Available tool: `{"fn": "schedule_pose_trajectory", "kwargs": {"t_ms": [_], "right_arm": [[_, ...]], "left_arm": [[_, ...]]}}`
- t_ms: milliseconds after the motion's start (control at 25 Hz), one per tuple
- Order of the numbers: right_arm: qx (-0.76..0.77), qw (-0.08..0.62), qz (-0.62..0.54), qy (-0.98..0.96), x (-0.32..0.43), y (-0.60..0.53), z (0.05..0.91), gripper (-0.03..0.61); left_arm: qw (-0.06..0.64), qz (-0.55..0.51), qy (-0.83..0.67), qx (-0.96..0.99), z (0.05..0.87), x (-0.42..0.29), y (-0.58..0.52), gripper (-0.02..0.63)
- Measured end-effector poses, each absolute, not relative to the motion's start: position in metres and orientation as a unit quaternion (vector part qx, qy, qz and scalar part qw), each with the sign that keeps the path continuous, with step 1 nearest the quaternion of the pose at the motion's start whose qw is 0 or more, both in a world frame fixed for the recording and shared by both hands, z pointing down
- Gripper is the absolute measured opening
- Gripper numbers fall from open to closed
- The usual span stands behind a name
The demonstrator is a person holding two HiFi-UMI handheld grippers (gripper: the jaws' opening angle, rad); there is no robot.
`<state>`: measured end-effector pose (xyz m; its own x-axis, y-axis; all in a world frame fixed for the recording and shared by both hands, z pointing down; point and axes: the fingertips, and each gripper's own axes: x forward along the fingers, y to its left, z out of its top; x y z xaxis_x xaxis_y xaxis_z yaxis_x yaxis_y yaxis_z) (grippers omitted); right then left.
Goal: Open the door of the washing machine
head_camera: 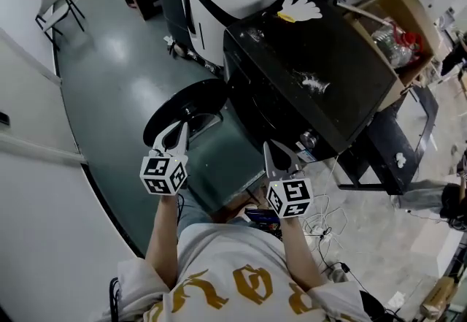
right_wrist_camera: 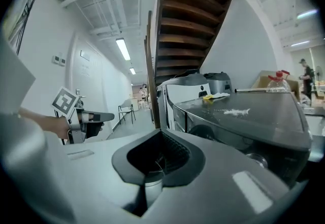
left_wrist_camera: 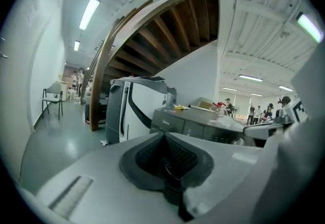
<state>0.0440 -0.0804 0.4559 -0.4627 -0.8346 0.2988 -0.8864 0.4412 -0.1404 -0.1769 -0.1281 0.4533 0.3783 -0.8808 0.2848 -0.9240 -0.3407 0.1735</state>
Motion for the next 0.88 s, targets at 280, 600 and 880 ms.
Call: {"fn": "schedule_pose_trajectory", "kwargs": {"t_ms": [280,600,880], "right_arm": [[0.52,0.066,0.135,-0.841,0.051,-0.072,0.44,0.009],[0.524,0.059,0.135,-0.839,0.054,-0.065,0.435,0.011],[0.527,0.063,0.135,-0.837,0.054,-0.06,0.434,0.009]], "left_arm": [[0.143,0.054,-0.515,0.843,0.42,-0.137,-0.112,0.104],[0.143,0.043,-0.504,0.851,0.408,-0.129,-0.1,0.104],[0.149,0.042,-0.496,0.855,0.408,-0.127,-0.097,0.104]]}}
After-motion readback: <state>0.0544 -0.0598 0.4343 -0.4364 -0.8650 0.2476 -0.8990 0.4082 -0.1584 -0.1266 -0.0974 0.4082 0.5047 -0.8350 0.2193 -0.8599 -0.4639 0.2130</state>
